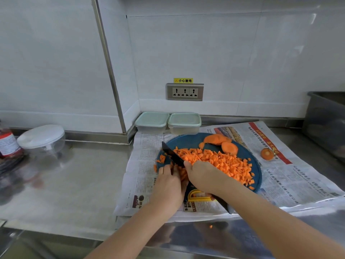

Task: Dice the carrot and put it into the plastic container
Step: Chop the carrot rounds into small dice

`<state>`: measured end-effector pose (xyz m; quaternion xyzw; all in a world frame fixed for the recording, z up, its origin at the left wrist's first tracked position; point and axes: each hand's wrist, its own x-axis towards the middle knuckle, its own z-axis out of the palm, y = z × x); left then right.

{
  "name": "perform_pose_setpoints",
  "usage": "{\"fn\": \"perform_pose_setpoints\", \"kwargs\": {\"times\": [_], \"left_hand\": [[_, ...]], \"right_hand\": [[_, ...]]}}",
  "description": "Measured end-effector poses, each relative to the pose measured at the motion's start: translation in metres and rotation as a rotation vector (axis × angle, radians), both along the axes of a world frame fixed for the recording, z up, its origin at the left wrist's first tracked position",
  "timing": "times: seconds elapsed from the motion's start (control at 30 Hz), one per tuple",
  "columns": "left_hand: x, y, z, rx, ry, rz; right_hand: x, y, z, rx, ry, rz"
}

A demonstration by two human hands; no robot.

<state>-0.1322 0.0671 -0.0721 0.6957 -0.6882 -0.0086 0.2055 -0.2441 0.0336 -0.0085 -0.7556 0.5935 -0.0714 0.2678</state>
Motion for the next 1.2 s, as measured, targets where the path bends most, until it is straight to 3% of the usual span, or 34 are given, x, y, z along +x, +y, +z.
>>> {"fn": "perform_pose_setpoints", "kwargs": {"times": [0.17,0.33,0.63,0.77,0.97,1.1,1.2], "left_hand": [[0.009,0.008,0.002,0.008,0.082,-0.011],[0.02,0.012,0.005,0.018,0.062,0.04],[0.013,0.012,0.006,0.009,0.005,0.026],[0.013,0.008,0.004,-0.002,-0.014,0.001],[0.013,0.004,-0.008,-0.028,-0.028,-0.01],[0.011,0.005,-0.009,-0.038,-0.022,-0.014],[0.011,0.006,-0.008,-0.042,-0.003,-0.043]], "right_hand": [[-0.019,-0.006,0.004,0.167,-0.116,0.007],[-0.028,0.012,0.014,0.008,-0.147,0.05],[-0.024,0.025,-0.013,-0.101,0.066,0.133],[-0.017,0.025,-0.017,-0.136,0.078,0.108],[-0.011,0.014,-0.006,-0.002,0.075,0.128],[0.0,0.013,-0.002,-0.059,0.035,0.089],[0.012,0.001,-0.003,-0.114,0.166,0.175]]}}
